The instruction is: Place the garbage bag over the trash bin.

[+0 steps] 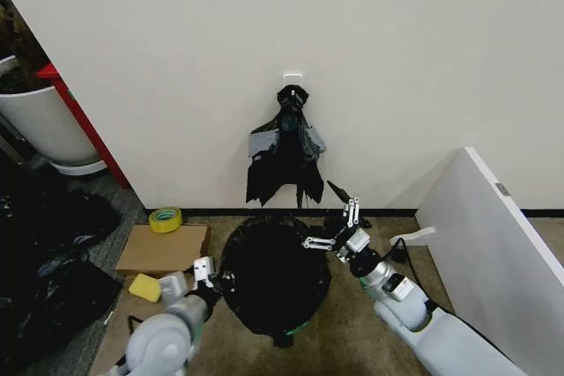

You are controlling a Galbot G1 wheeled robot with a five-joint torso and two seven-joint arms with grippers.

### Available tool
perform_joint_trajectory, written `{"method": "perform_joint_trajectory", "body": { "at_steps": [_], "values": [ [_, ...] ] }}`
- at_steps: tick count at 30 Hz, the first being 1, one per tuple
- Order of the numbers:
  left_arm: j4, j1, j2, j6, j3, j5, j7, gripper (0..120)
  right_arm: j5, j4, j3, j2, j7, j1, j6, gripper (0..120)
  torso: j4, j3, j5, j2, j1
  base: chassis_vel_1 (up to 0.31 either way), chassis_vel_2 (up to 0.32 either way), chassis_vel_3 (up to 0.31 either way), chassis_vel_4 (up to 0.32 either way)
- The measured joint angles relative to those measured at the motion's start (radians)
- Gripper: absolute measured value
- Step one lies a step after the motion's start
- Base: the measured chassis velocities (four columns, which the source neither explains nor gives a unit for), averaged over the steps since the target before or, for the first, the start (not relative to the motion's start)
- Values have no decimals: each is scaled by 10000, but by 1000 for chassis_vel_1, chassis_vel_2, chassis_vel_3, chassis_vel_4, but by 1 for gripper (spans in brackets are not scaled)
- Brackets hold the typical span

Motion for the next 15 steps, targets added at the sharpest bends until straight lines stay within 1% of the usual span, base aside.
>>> {"method": "perform_joint_trajectory", "body": {
  "at_steps": [4,7,9,11,13,15],
  "values": [
    [542,-366,-339,-42,506,300,-140,1,4,-134,-86,13,57,78,3,100,-1,0,0,0,0,0,0,0,0],
    [651,-440,-389,-139,646,503,-146,1,18,-162,-87,4,61,86,5,100,0,0,1,0,0,0,0,0,0],
    [678,-492,-404,-278,718,617,-105,6,41,-167,-83,-15,66,87,7,100,-1,0,0,0,0,0,0,0,0],
    [669,-507,-405,-370,737,702,-62,15,60,-167,-46,-26,71,72,9,100,-1,0,1,0,0,0,0,0,0],
    [659,-500,-405,-394,736,734,-57,18,64,-167,-37,-28,72,68,10,100,-1,0,1,0,0,0,0,0,0],
    [568,-419,-403,-452,673,798,-40,26,79,-165,1,-33,75,49,12,100,-2,0,0,0,0,0,0,0,0]
  ]
}}
